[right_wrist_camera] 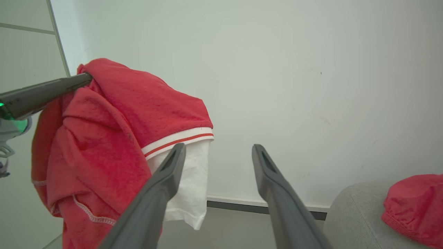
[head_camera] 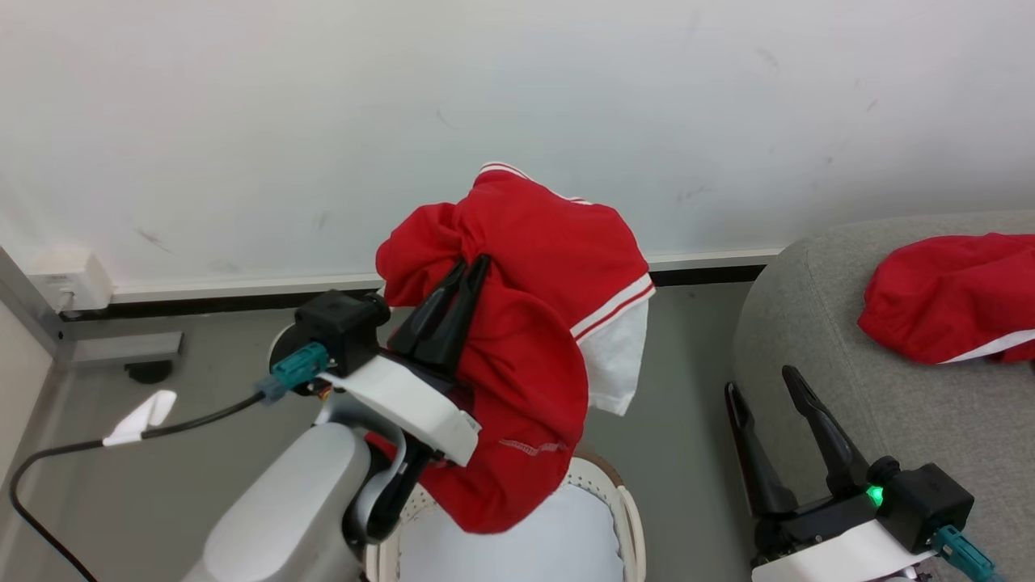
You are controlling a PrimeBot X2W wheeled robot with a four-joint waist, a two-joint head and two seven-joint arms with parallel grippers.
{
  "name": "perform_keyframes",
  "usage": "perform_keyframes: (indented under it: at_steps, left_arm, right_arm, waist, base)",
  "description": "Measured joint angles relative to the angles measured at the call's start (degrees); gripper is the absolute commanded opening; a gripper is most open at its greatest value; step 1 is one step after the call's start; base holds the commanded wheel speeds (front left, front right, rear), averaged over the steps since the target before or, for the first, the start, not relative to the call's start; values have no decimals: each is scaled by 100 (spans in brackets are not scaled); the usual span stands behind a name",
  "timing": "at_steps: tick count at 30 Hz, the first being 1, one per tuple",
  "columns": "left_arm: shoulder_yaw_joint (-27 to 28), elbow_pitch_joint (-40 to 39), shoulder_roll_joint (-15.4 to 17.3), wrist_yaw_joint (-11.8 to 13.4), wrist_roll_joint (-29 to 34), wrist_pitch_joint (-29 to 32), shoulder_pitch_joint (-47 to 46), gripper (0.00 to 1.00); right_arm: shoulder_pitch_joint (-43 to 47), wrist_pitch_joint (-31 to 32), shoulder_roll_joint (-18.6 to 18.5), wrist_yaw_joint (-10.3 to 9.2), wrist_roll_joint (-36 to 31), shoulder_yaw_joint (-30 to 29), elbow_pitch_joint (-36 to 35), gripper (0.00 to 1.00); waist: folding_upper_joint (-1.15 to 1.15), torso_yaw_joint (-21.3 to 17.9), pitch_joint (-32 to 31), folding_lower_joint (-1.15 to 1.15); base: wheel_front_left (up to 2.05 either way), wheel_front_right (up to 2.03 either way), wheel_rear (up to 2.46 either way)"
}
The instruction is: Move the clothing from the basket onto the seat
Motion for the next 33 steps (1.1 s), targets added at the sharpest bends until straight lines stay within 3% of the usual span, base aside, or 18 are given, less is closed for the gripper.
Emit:
perform_keyframes:
  at_steps: [9, 20, 33]
  left_arm:
    - [-29, -309, 58, 80, -3, 94, 74, 0]
    - [-281, -434, -109, 26, -9, 147, 77, 0]
    - [-848, -485, -388, -136, 43, 274, 207, 0]
  right_arm:
    - [-27, 0, -89, 0, 2, 267, 3, 100]
    - [-661, 0, -393, 0, 131, 1499, 478, 100]
    - [-1541, 0, -598, 0, 898, 2703, 1352, 100]
  waist:
    - [0, 26, 39, 1]
    - [0, 242, 27, 0]
    - [0, 793, -24, 0]
  base:
    - [0, 0, 0]
    - [0, 0, 0]
    - [0, 0, 0]
